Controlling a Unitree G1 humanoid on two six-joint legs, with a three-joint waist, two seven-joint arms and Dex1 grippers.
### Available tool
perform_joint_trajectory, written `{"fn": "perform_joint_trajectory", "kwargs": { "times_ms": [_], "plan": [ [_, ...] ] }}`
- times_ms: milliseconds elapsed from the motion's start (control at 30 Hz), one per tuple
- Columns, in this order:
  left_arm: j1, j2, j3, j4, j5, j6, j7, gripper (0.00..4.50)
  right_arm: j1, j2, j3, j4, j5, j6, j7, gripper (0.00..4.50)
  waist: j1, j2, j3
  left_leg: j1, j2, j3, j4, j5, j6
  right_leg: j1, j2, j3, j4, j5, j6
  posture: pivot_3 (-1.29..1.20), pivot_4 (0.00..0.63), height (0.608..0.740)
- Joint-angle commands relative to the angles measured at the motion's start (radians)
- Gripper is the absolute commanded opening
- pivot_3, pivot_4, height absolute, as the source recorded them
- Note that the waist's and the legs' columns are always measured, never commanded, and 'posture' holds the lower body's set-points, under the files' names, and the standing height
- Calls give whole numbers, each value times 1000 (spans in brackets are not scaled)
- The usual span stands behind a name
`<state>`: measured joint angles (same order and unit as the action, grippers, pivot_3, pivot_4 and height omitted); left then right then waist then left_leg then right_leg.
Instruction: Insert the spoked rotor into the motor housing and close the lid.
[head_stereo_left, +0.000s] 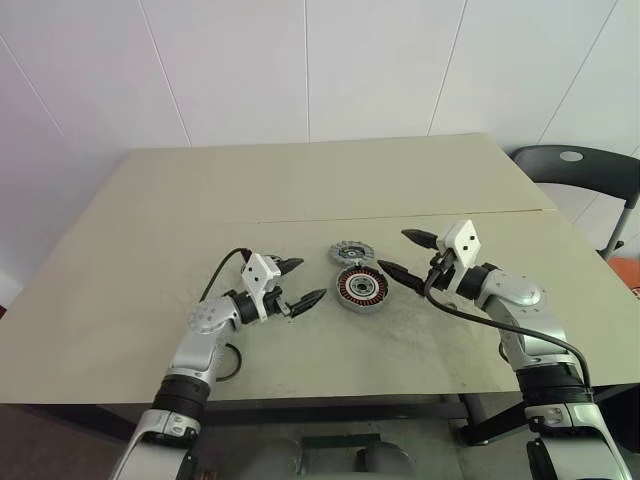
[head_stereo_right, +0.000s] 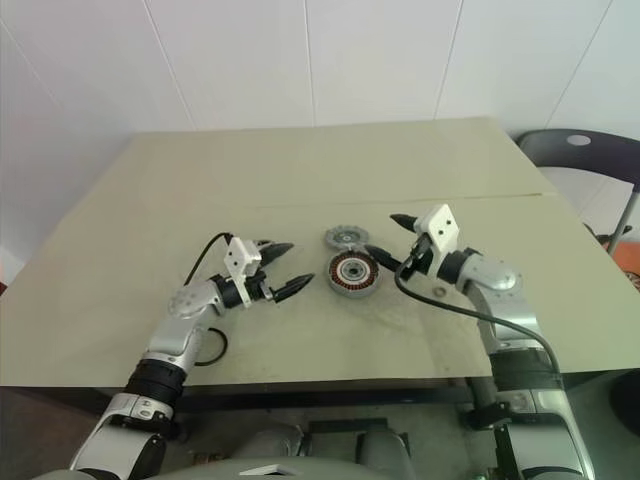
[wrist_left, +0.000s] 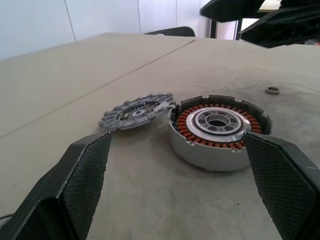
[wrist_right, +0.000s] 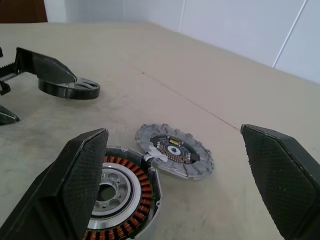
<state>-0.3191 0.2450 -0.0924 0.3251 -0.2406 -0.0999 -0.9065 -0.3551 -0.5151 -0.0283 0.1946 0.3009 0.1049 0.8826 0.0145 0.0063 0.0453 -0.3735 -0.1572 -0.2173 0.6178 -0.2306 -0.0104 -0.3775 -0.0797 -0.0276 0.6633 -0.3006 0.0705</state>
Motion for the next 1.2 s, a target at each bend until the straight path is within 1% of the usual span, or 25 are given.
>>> {"fn": "perform_joint_trajectory", "kwargs": {
  "times_ms": [33,333,567,1100,1200],
  "plan": [
    [10,12,15,-52,-42,6,-30,4500,5,-11,-9,-46,16,12,17,4449,0,0,0,0,0,0,0,0,0,0,0,0,0,0,0,0,0,740],
    [26,24,19,-82,-78,27,-70,4500,72,-47,-15,-113,75,118,110,4449,1,0,0,0,0,1,-1,0,0,0,0,1,0,0,0,0,0,740],
    [2,29,29,-65,-72,25,-64,4500,74,-62,-23,-80,56,105,105,4449,1,0,0,0,0,1,-1,0,0,-1,0,1,0,0,0,0,0,740],
    [-10,28,22,-51,-68,23,-69,4500,87,-71,-26,-80,43,95,99,4449,0,0,0,0,0,1,-1,0,0,-1,0,1,0,0,0,0,0,740],
    [-9,27,19,-49,-65,22,-69,4500,82,-91,-48,-36,32,86,93,4449,1,0,0,0,0,1,-1,0,0,-1,0,1,0,0,0,0,0,740]
  ]
}}
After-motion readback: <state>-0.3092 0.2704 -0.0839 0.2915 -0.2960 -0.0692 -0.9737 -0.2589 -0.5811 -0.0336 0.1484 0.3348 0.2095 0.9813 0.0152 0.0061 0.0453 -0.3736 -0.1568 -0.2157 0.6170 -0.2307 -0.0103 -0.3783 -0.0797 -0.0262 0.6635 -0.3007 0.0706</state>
